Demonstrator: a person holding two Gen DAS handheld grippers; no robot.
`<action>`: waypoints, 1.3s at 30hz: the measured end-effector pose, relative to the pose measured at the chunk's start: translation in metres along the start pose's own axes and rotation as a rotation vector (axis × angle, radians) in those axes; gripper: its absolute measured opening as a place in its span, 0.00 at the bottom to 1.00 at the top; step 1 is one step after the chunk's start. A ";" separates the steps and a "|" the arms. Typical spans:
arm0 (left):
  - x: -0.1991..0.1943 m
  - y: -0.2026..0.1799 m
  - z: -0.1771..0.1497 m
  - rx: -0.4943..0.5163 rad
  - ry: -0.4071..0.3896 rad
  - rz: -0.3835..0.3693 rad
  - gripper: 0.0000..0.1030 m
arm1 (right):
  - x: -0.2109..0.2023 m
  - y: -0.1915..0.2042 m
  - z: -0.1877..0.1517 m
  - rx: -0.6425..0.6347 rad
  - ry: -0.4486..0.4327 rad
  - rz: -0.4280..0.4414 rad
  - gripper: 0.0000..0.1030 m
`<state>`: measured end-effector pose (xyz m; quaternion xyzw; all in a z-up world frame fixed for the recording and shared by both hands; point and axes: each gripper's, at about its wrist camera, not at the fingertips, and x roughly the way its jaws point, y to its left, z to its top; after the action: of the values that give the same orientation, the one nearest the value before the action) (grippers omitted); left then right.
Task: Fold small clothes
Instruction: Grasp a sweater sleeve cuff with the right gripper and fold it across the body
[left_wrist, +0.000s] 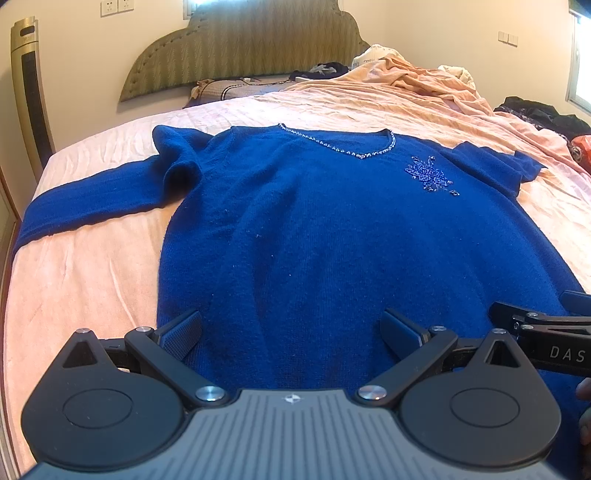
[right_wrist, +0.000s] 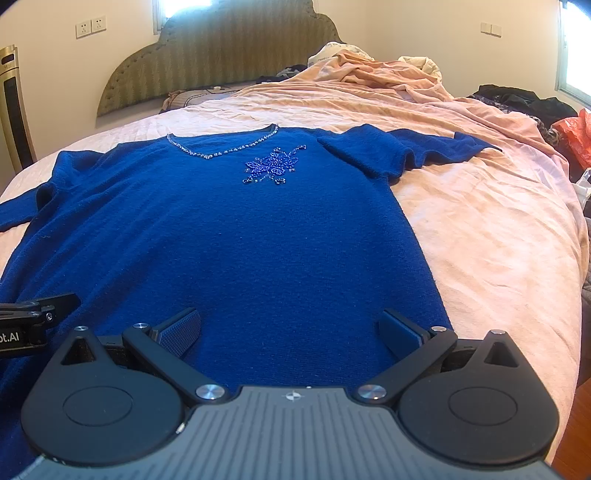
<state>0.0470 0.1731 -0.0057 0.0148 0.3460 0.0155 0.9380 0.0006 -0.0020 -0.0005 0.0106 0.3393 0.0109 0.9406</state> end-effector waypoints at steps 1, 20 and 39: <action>0.000 -0.001 0.000 0.003 0.002 0.002 1.00 | 0.000 0.000 0.000 0.000 0.000 0.000 1.00; 0.029 -0.036 0.063 -0.024 0.000 -0.174 1.00 | 0.017 -0.164 0.117 0.162 -0.188 0.184 1.00; 0.067 -0.041 0.050 -0.043 -0.084 -0.299 1.00 | 0.251 -0.420 0.185 0.995 -0.167 0.195 0.72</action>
<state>0.1311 0.1343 -0.0130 -0.0565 0.3046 -0.1176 0.9435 0.3177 -0.4170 -0.0300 0.4893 0.2247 -0.0653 0.8401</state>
